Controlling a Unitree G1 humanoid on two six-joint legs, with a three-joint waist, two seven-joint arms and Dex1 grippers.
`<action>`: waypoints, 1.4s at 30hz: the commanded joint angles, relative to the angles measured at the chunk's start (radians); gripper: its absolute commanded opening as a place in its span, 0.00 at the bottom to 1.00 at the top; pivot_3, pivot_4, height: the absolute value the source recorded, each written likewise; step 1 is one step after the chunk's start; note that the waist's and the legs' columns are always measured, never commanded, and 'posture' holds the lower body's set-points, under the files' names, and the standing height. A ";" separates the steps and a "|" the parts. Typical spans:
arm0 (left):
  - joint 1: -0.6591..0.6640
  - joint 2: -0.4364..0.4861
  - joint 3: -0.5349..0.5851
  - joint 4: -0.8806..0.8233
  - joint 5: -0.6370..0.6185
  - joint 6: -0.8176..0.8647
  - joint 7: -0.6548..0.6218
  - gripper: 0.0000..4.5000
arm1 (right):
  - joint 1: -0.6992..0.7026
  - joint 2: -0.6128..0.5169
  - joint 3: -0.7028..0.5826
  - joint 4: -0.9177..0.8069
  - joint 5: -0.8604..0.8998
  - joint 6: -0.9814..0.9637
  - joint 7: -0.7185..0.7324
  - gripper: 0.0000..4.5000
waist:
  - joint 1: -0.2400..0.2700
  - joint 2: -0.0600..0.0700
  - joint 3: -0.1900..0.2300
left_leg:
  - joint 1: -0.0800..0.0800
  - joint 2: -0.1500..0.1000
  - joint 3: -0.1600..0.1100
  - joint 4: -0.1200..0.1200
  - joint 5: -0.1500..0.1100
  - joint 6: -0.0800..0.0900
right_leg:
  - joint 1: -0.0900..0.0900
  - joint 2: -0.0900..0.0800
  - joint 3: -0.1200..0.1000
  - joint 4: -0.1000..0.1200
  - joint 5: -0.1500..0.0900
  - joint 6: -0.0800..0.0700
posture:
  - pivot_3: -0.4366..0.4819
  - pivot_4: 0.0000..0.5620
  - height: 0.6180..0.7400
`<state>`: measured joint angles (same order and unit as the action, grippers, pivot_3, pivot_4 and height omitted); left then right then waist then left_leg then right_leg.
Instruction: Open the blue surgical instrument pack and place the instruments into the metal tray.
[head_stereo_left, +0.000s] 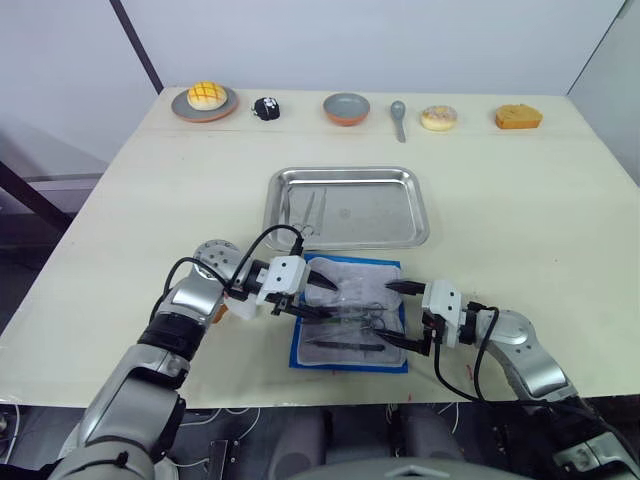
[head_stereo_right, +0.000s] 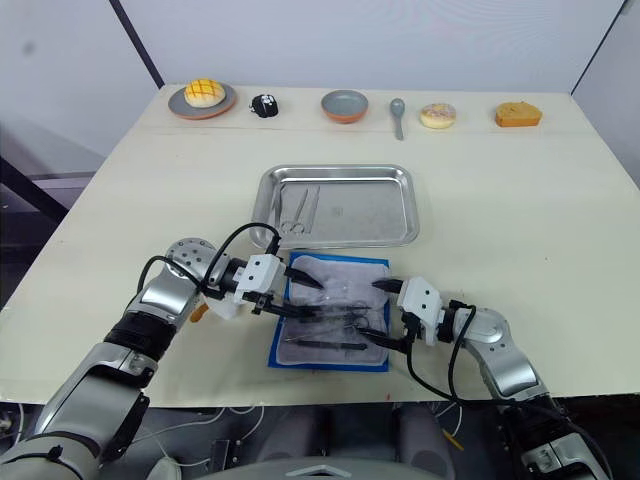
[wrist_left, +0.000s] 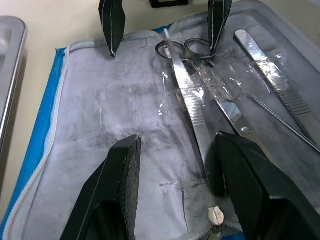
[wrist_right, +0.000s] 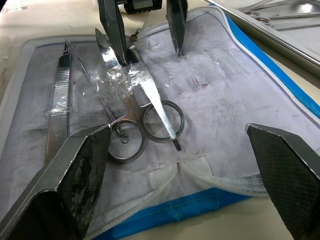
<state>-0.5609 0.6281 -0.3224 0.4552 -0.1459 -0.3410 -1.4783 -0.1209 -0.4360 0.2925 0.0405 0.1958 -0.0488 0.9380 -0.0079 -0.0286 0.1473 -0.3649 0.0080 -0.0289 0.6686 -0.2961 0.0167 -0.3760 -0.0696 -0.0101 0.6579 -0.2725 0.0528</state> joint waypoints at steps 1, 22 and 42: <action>-0.001 -0.001 0.010 0.008 0.021 -0.012 0.009 0.16 | 0.059 -0.030 0.026 0.095 -0.062 0.064 -0.013 1.00 | 0.000 0.000 0.000 | 0.000 0.000 0.000 0.000 0.000 0.000 | 0.000 0.000 0.000 0.000 0.000 0.000 | 0.48 0.27 0.94; 0.014 0.030 0.009 -0.078 0.021 0.111 0.007 0.01 | 0.062 -0.026 0.029 0.095 -0.061 0.065 -0.017 1.00 | 0.000 0.001 -0.002 | 0.000 0.000 0.000 0.000 0.000 0.000 | 0.000 0.000 0.000 0.000 0.000 0.000 | 0.48 0.27 0.94; -0.032 0.156 0.011 -0.400 0.003 0.508 -0.057 0.01 | 0.067 -0.014 0.038 0.096 -0.063 0.063 -0.026 1.00 | -0.001 0.001 -0.001 | 0.000 0.000 0.000 0.000 0.000 0.000 | 0.000 0.000 0.000 0.000 0.000 0.000 | 0.48 0.27 0.94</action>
<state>-0.5733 0.7688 -0.3226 0.0916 -0.1312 0.1501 -1.5211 -0.1170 -0.4340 0.2944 0.0376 0.1958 -0.0488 0.9278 -0.0094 -0.0272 0.1459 -0.3648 0.0080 -0.0288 0.6686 -0.2961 0.0167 -0.3759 -0.0693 -0.0098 0.6584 -0.2726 0.0528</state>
